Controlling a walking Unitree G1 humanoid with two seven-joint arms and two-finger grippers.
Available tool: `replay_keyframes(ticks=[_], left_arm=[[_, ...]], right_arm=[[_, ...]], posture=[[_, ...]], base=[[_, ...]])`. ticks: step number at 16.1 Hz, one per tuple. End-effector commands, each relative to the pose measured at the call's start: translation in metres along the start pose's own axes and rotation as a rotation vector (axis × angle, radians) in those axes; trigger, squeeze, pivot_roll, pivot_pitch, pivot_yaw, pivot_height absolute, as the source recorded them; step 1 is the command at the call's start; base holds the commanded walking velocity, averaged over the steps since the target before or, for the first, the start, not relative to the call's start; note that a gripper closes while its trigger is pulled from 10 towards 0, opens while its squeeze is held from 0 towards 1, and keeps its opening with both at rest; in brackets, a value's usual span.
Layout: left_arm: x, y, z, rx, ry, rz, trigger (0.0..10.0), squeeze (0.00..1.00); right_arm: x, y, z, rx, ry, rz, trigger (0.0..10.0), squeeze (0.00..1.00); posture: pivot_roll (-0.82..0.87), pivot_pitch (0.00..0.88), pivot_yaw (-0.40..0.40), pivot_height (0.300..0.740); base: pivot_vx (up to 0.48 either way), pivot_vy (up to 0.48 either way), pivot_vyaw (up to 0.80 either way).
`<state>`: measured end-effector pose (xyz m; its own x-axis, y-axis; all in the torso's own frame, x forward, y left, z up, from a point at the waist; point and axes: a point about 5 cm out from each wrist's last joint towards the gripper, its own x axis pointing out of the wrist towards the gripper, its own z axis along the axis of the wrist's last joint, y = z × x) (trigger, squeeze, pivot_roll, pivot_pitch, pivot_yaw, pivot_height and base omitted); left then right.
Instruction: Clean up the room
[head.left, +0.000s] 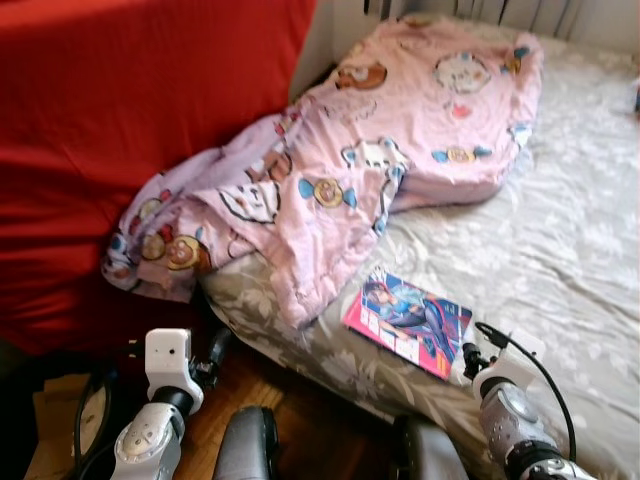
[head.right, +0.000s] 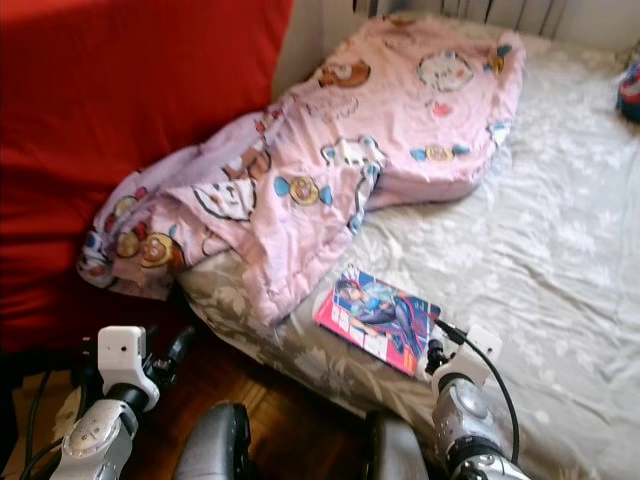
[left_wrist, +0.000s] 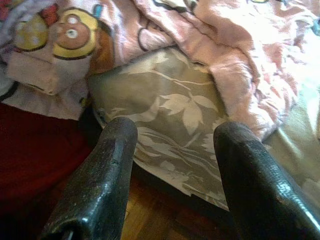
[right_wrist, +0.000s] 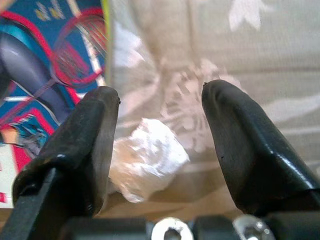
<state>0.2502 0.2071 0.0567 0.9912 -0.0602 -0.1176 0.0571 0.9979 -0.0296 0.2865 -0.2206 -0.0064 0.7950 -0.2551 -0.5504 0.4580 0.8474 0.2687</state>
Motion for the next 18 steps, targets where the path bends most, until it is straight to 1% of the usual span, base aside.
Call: replay_keyframes(ticks=[1,2,3,5,7,10,11,13,14,16,18], left_arm=[[-0.007,0.002,-0.004,-0.006,0.030,0.003,10.0,0.00],[-0.009,0.002,-0.005,-0.003,0.038,0.000,10.0,0.00],[-0.011,0.002,-0.004,0.002,0.043,-0.004,10.0,0.00],[-0.010,0.002,-0.001,0.014,0.041,-0.009,10.0,0.00],[-0.011,0.001,0.002,0.021,0.039,-0.015,10.0,0.00],[-0.012,0.000,0.000,0.021,0.049,-0.017,10.0,0.00],[-0.012,-0.001,0.000,0.021,0.049,-0.018,10.0,0.00],[-0.012,-0.002,0.000,0.019,0.052,-0.018,10.0,0.00],[-0.012,-0.002,0.000,0.018,0.054,-0.017,10.0,0.00],[-0.010,-0.003,0.000,0.016,0.054,-0.014,10.0,0.00],[-0.009,-0.003,0.000,0.014,0.053,-0.014,10.0,0.00]], right_arm=[[-0.001,-0.003,-0.007,0.030,0.042,-0.019,10.0,0.00],[-0.001,-0.003,-0.009,0.041,0.057,-0.018,10.0,0.00],[-0.002,-0.002,-0.013,0.038,0.084,-0.010,10.0,0.00],[-0.003,-0.001,-0.018,0.027,0.105,0.005,10.0,0.00],[-0.004,-0.002,-0.022,0.034,0.121,0.009,10.0,0.00],[-0.004,-0.001,-0.024,0.030,0.125,0.024,10.0,0.00],[-0.004,0.001,-0.024,0.028,0.122,0.038,10.0,0.00],[-0.004,0.013,-0.022,0.011,0.105,0.116,10.0,0.00],[-0.004,0.016,-0.023,0.002,0.111,0.131,10.0,0.00],[-0.006,0.021,-0.029,-0.018,0.124,0.156,10.0,0.00],[-0.008,0.022,-0.034,-0.057,0.138,0.170,10.0,0.00]], posture=[[0.13,0.272,0.024,0.611],[0.13,0.273,0.026,0.611],[0.13,0.273,0.030,0.611],[0.14,0.275,0.034,0.611],[0.14,0.277,0.036,0.611],[0.14,0.277,0.035,0.611],[0.14,0.277,0.035,0.611],[0.14,0.270,0.034,0.611],[0.14,0.270,0.034,0.611],[0.14,0.264,0.033,0.611],[0.14,0.262,0.032,0.611]], base=[[0.000,0.000,0.00],[0.000,0.000,0.00],[0.000,0.000,0.00],[0.000,0.000,0.00],[0.000,0.000,0.00],[0.000,0.000,0.00],[0.000,0.000,0.00],[0.000,0.000,0.00],[0.000,0.000,0.00],[0.000,0.000,0.00],[0.000,0.000,0.00]])
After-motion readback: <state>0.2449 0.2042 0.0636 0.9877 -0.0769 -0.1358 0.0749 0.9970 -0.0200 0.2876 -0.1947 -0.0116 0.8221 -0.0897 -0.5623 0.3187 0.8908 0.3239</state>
